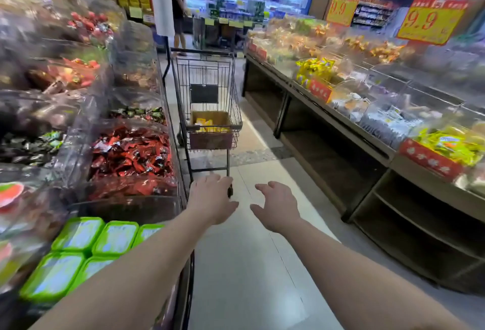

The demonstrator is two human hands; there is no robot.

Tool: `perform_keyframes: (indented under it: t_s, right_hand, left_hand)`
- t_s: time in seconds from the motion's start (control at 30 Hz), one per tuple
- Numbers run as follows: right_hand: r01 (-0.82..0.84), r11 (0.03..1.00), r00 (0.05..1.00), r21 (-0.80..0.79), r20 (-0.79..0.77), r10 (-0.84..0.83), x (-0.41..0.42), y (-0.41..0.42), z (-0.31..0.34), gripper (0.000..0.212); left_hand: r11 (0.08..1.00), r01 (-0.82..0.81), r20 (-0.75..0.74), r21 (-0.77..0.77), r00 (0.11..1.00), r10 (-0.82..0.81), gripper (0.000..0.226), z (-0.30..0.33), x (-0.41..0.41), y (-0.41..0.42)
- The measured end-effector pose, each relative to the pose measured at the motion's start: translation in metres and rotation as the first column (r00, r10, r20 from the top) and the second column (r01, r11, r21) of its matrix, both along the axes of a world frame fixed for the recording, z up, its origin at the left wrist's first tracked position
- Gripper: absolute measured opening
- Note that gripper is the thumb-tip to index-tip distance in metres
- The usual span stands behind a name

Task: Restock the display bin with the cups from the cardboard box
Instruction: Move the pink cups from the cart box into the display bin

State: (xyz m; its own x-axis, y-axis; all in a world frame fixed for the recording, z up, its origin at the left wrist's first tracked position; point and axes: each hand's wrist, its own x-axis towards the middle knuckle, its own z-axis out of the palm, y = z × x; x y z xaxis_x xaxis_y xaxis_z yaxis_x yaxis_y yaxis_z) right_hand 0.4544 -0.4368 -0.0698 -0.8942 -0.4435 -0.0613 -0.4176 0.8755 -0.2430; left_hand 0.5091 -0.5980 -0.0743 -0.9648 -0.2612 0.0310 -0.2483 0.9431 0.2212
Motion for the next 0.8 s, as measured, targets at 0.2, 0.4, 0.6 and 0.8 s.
perform_keyframes:
  t_s: [0.2,0.4,0.6,0.8]
  right_hand:
    - [-0.109,0.994,0.994,-0.003,-0.011,0.109,-0.133,-0.043,-0.013,0.056]
    - [-0.216,0.976,0.976,-0.002,-0.007,0.216,-0.279,-0.066,-0.014,0.057]
    - [-0.372,0.928,0.927,0.015,-0.036,0.372,-0.399,-0.120,-0.015,0.054]
    - [-0.464,0.885,0.885,-0.035,0.013,0.465,-0.502,-0.224,-0.047,0.055]
  left_hand:
    - [0.994,-0.092,0.016,-0.058,0.995,0.094,0.054,-0.017,-0.122,-0.028]
    - [0.979,-0.202,0.007,-0.016,0.979,0.202,0.054,-0.025,-0.250,-0.048]
    - [0.942,-0.335,-0.021,-0.037,0.942,0.334,0.047,-0.029,-0.347,-0.090]
    - [0.909,-0.414,-0.007,-0.040,0.910,0.414,0.057,-0.056,-0.439,-0.181]
